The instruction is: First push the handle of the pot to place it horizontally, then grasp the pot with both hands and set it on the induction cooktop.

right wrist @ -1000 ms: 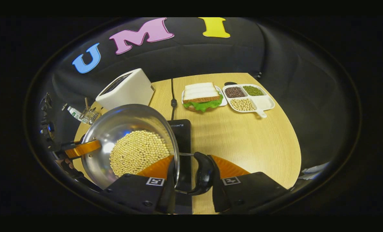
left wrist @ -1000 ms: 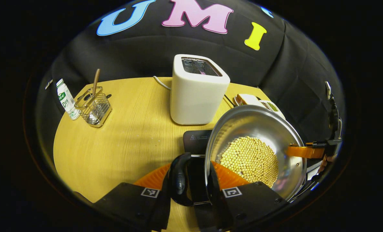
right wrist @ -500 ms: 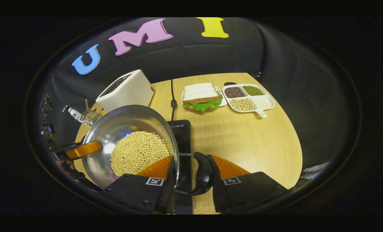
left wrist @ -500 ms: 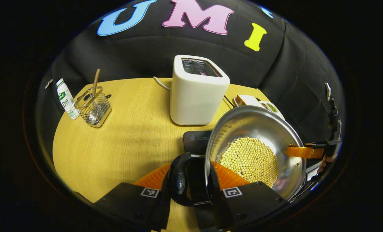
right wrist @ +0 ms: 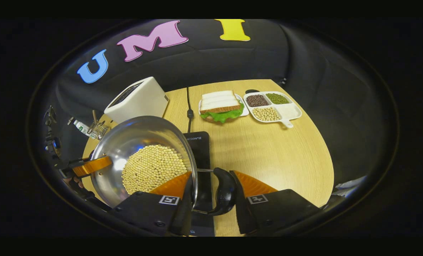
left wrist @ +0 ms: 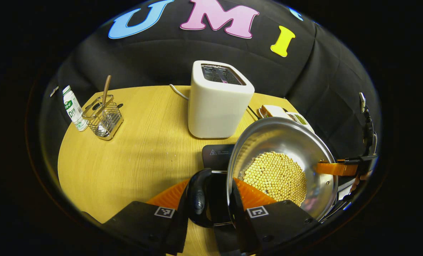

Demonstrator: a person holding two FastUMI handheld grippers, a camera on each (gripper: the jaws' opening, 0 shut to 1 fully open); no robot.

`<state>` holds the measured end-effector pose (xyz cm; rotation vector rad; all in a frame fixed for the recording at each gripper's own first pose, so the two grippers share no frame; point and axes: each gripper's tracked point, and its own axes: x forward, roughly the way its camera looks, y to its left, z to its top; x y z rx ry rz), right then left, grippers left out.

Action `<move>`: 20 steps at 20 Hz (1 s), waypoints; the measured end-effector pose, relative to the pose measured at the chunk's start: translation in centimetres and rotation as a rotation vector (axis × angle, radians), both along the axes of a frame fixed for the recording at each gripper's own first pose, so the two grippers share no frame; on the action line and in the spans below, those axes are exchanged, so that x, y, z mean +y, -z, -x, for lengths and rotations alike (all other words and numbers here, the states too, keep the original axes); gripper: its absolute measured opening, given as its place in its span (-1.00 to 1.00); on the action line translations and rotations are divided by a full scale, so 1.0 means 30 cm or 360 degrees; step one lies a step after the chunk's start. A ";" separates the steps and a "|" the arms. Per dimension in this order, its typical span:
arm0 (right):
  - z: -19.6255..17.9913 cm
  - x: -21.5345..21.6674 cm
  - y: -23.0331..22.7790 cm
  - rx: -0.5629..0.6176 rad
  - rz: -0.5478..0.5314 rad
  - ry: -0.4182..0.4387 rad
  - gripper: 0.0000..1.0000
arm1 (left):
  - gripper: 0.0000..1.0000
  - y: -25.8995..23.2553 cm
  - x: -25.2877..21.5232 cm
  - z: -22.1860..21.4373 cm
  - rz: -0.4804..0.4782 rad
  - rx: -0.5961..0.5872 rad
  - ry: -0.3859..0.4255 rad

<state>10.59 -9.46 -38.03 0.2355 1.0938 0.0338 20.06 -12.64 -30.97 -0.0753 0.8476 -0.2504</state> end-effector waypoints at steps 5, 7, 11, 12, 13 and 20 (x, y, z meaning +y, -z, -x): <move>-0.002 -0.002 -0.009 -0.0010 0.0054 0.0012 0.23 | 0.28 0.009 -0.005 0.016 0.0004 0.0043 0.0029; -0.006 0.020 -0.028 -0.0038 0.0016 0.0010 0.51 | 0.77 0.009 -0.009 0.017 0.0013 0.0014 0.0015; -0.015 0.016 -0.077 -0.0097 0.0041 0.0050 0.99 | 0.90 -0.043 -0.005 0.027 0.0026 -0.0047 0.0006; -0.016 0.015 -0.098 -0.0125 0.0046 0.0064 0.98 | 0.92 -0.056 0.008 0.034 0.0002 -0.0059 0.0005; -0.020 0.019 -0.121 -0.0159 0.0044 0.0072 0.98 | 0.91 -0.080 0.018 0.041 -0.0014 -0.0088 0.0007; -0.006 0.009 -0.339 -0.0431 0.0096 0.0097 0.98 | 0.92 -0.291 0.058 0.108 0.0032 -0.0318 -0.0052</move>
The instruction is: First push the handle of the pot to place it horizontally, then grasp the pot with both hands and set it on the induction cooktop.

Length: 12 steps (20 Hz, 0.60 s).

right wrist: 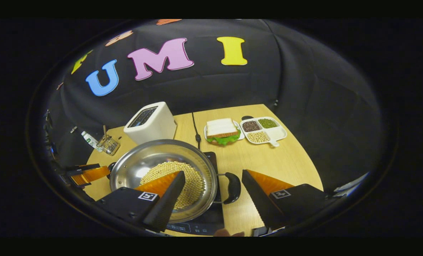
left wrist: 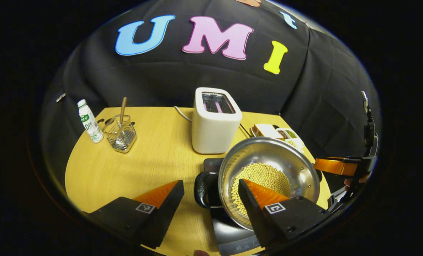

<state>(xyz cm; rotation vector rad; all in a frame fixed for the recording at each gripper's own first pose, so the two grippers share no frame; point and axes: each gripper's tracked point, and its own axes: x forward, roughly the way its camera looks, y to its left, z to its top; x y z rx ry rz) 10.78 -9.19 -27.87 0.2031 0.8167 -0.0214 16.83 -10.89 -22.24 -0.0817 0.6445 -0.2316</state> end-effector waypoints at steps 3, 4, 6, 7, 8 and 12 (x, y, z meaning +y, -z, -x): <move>0.012 -0.011 -0.122 -0.0143 0.0067 -0.0015 0.98 | 0.92 -0.115 0.018 0.031 0.0015 -0.0140 -0.0019; 0.022 0.002 -0.168 -0.0192 0.0061 -0.0019 0.98 | 0.92 -0.156 0.026 0.043 0.0013 -0.0185 -0.0022; 0.035 0.003 -0.250 -0.0288 0.0085 -0.0028 0.97 | 0.91 -0.226 0.044 0.074 0.0006 -0.0268 -0.0024; 0.043 0.000 -0.285 -0.0331 0.0110 -0.0035 0.97 | 0.91 -0.257 0.049 0.096 0.0011 -0.0302 -0.0025; 0.056 0.001 -0.324 -0.0377 0.0129 -0.0040 0.97 | 0.91 -0.289 0.060 0.113 0.0013 -0.0331 -0.0031; 0.127 0.025 -0.453 -0.0559 0.0180 -0.0037 0.97 | 0.91 -0.407 0.107 0.186 0.0068 -0.0478 -0.0081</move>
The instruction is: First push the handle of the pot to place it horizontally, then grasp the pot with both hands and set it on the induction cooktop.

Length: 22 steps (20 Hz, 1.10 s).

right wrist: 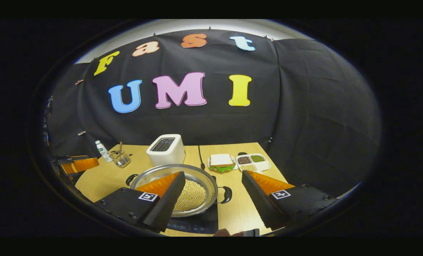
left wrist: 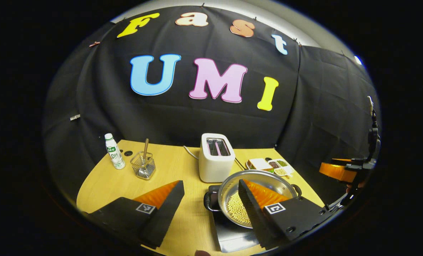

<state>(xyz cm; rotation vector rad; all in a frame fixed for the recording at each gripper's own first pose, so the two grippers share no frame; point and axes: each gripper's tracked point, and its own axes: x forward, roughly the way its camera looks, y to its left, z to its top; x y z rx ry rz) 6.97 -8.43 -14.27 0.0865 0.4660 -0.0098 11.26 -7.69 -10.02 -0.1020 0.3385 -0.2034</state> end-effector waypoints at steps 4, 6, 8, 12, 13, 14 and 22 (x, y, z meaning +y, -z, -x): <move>0.058 0.021 -0.114 -0.0158 0.0070 -0.0002 0.97 | 0.90 -0.112 0.074 0.075 -0.0115 -0.0186 -0.0031; 0.083 0.036 -0.166 -0.0219 0.0051 0.0014 0.97 | 0.90 -0.183 0.081 0.110 -0.0145 -0.0283 -0.0046; 0.101 0.046 -0.229 -0.0290 0.0021 0.0034 0.97 | 0.91 -0.242 0.088 0.149 -0.0137 -0.0344 -0.0064; 0.130 0.065 -0.316 -0.0395 -0.0030 0.0075 0.97 | 0.91 -0.304 0.118 0.216 -0.0163 -0.0421 -0.0114; 0.137 0.070 -0.341 -0.0428 -0.0031 0.0086 0.97 | 0.91 -0.320 0.121 0.236 -0.0163 -0.0439 -0.0116; 0.149 0.077 -0.363 -0.0464 -0.0027 0.0090 0.97 | 0.90 -0.335 0.122 0.250 -0.0162 -0.0458 -0.0117; 0.225 0.106 -0.438 -0.0623 0.0103 0.0120 0.96 | 0.89 -0.382 0.138 0.325 -0.0142 -0.0572 -0.0134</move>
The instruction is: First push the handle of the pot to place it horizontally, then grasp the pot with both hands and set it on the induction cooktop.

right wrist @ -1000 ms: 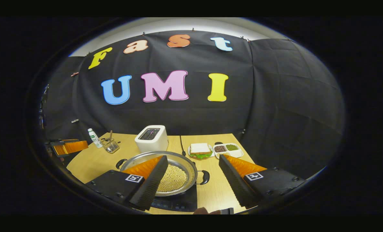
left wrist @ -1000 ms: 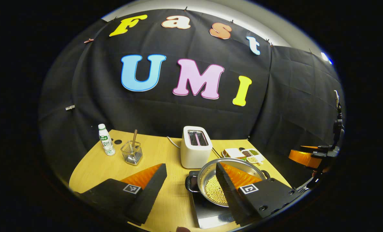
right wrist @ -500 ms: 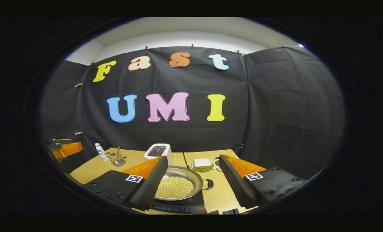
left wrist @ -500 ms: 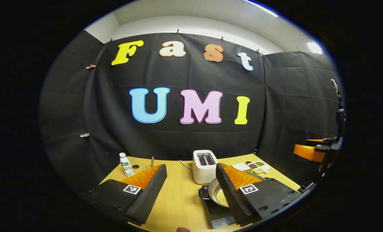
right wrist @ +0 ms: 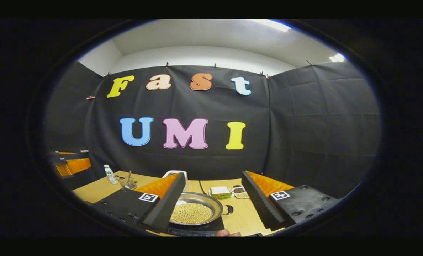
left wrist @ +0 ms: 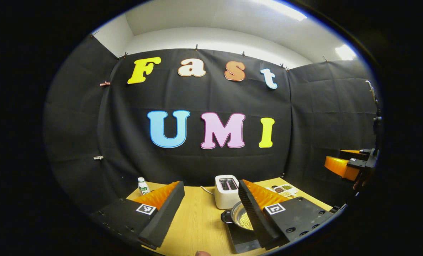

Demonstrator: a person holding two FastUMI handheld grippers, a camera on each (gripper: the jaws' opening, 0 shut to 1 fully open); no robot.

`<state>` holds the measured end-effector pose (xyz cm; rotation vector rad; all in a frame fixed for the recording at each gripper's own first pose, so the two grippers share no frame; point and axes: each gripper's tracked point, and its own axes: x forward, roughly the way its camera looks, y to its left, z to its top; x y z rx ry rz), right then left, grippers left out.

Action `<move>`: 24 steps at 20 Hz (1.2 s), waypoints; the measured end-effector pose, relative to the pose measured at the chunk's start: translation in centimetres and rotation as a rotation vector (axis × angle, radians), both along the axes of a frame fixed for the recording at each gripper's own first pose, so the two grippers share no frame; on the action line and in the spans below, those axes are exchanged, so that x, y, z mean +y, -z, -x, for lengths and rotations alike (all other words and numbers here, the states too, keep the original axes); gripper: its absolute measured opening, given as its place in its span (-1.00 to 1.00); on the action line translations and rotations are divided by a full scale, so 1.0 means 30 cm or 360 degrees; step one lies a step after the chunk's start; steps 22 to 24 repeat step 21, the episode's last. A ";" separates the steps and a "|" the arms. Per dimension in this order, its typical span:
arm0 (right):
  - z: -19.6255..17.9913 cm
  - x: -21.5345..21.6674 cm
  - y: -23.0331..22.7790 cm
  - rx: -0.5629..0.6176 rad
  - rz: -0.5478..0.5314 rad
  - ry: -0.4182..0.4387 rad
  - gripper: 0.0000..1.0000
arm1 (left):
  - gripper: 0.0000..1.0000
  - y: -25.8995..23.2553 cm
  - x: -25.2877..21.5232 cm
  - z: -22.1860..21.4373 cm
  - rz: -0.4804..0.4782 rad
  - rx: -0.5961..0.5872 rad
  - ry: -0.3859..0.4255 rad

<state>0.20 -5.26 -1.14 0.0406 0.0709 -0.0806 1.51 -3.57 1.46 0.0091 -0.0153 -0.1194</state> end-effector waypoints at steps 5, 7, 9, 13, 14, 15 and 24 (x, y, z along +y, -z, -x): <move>0.004 0.012 -0.012 -0.0017 0.0015 0.0010 0.96 | 0.91 0.025 0.017 0.011 0.0048 0.0027 -0.0018; 0.008 0.022 -0.007 -0.0005 0.0018 0.0005 0.97 | 0.90 0.025 0.027 0.009 0.0040 0.0029 -0.0025; 0.006 0.023 -0.010 -0.0005 0.0020 0.0004 1.00 | 0.84 0.017 0.035 0.009 0.0028 0.0021 -0.0027; 0.007 0.030 -0.006 0.0009 0.0027 0.0003 0.97 | 0.90 0.020 0.034 0.010 0.0018 0.0025 -0.0023; 0.007 0.029 -0.010 0.0005 0.0030 0.0006 0.96 | 0.90 0.017 0.037 0.010 0.0016 0.0026 -0.0025; 0.006 0.032 -0.010 0.0005 0.0032 0.0005 0.97 | 0.89 0.018 0.035 0.008 0.0017 0.0025 -0.0025; 0.007 0.047 -0.010 0.0012 0.0041 -0.0003 0.97 | 0.84 0.028 0.041 0.002 0.0016 0.0041 -0.0025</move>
